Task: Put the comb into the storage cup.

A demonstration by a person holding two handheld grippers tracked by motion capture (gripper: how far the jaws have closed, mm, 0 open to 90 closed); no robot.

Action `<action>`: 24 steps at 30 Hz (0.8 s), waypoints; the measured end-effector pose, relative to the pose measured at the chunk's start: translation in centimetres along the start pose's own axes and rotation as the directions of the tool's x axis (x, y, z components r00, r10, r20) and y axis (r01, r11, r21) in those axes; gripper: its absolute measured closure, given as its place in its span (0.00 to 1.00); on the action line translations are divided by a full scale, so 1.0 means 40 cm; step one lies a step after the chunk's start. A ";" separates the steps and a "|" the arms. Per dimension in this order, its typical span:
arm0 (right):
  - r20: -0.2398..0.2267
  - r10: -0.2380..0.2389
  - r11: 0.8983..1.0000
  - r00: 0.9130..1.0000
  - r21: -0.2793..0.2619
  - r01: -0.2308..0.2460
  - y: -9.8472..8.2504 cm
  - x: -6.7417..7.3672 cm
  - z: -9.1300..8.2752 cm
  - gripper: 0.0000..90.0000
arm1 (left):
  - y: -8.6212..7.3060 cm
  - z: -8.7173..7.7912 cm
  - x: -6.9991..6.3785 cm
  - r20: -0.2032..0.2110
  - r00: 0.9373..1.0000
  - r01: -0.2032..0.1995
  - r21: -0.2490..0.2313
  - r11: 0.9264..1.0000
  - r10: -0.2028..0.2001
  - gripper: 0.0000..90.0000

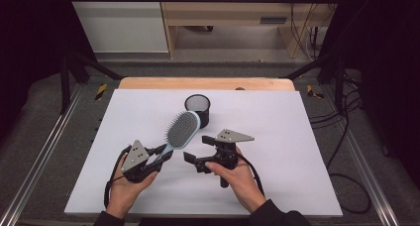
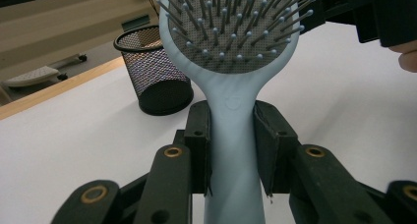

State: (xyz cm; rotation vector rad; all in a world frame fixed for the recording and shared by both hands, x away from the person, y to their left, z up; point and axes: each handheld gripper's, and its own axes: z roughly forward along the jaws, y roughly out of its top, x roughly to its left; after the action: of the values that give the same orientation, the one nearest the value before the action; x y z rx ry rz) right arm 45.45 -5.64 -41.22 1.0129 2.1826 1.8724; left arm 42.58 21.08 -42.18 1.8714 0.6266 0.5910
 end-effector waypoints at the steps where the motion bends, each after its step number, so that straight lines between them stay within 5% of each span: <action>1: -0.003 0.000 1.000 1.000 0.000 0.000 0.003 0.003 0.004 0.07 | 0.000 0.001 -0.002 0.001 1.000 -0.002 0.001 1.000 0.002 0.77; 24: -0.028 0.045 0.999 0.999 0.016 -0.045 0.052 0.032 0.068 0.14 | 0.006 -0.004 -0.020 -0.010 0.999 -0.047 -0.013 0.999 0.047 0.77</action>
State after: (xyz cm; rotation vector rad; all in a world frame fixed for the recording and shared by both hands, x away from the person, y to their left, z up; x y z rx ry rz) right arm 46.62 -2.61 -39.58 1.0530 2.2108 1.9033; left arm 41.94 20.58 -41.99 1.8763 0.5851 0.6330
